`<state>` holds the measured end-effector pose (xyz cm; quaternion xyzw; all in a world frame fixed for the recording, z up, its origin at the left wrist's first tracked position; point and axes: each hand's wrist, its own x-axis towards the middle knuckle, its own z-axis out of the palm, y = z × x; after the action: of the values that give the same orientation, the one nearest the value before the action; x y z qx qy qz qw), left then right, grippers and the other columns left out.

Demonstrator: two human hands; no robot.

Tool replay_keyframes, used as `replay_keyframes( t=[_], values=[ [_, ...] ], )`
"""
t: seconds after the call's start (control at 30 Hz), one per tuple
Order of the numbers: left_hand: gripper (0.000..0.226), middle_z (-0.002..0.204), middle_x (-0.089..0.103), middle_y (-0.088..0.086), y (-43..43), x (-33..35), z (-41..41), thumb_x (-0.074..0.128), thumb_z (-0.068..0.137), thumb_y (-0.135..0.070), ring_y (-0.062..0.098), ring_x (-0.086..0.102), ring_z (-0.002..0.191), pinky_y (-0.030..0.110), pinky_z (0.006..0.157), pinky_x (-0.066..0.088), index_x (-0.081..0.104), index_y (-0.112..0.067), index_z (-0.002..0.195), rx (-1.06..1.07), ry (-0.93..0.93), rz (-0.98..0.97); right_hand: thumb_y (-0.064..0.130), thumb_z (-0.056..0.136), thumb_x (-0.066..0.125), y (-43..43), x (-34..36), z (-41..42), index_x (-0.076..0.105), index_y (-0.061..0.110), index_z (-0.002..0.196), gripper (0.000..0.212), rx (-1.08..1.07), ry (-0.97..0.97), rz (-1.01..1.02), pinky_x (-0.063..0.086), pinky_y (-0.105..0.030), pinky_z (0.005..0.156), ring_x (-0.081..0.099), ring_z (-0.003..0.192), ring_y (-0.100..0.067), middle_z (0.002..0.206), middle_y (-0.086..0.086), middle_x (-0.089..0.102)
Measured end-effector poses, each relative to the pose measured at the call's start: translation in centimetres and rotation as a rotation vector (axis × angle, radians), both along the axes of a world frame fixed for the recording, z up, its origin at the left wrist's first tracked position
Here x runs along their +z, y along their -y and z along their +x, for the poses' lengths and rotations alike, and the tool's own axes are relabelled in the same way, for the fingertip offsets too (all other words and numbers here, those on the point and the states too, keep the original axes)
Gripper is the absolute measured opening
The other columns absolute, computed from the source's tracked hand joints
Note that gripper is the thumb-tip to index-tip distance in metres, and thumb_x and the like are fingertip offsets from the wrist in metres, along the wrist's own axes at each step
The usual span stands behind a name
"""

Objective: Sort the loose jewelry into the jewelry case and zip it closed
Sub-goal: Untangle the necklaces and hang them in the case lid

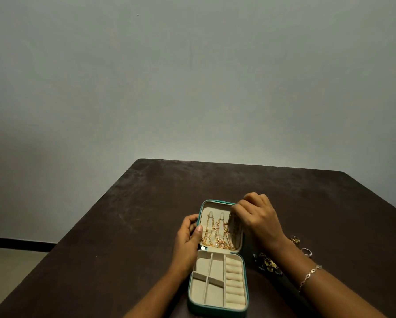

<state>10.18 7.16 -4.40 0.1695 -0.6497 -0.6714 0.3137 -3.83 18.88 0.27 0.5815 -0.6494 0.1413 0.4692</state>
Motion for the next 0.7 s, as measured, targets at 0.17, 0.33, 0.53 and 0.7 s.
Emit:
replay_keyframes(
  t=[0.17,0.33,0.53,0.7],
  values=[
    [0.021,0.104,0.065,0.005,0.0,0.0,0.1,0.042,0.095,-0.005,0.011,0.066,0.09,0.023,0.069,0.055,0.051,-0.022,0.105,-0.009,0.004,-0.005,0.018,0.053,0.087,-0.1,-0.3,-0.1,0.069,0.01,0.078,0.032,-0.027,-0.051,-0.016,0.03,-0.03,0.068,0.045,0.091,-0.022,0.074,-0.004,0.069],
    [0.021,0.105,0.064,0.005,-0.1,0.2,0.3,0.041,0.095,-0.005,0.012,0.066,0.092,0.024,0.07,0.056,0.051,-0.021,0.107,-0.024,0.003,-0.008,0.023,0.049,0.088,-0.2,-0.9,-0.4,0.071,0.013,0.079,0.036,-0.022,-0.053,-0.028,0.032,-0.033,0.072,0.044,0.097,-0.025,0.093,-0.007,0.062],
    [0.022,0.105,0.064,0.005,-0.2,0.2,0.4,0.04,0.095,-0.005,0.014,0.065,0.093,0.025,0.07,0.056,0.05,-0.018,0.111,-0.026,0.006,-0.018,0.021,0.059,0.082,0.0,-1.3,-0.4,0.068,0.013,0.08,0.026,0.036,0.256,-0.106,0.047,-0.036,0.062,0.043,0.097,-0.021,0.096,-0.007,0.053],
    [0.023,0.105,0.065,0.002,-0.3,0.2,0.4,0.04,0.096,-0.006,0.011,0.066,0.093,0.028,0.074,0.056,0.05,-0.023,0.109,-0.012,0.002,-0.044,0.022,0.08,0.049,-0.8,-1.6,1.2,0.063,0.013,0.095,0.022,0.182,0.742,-0.212,0.042,-0.011,0.073,0.048,0.097,-0.005,0.1,-0.004,0.057]
  ],
)
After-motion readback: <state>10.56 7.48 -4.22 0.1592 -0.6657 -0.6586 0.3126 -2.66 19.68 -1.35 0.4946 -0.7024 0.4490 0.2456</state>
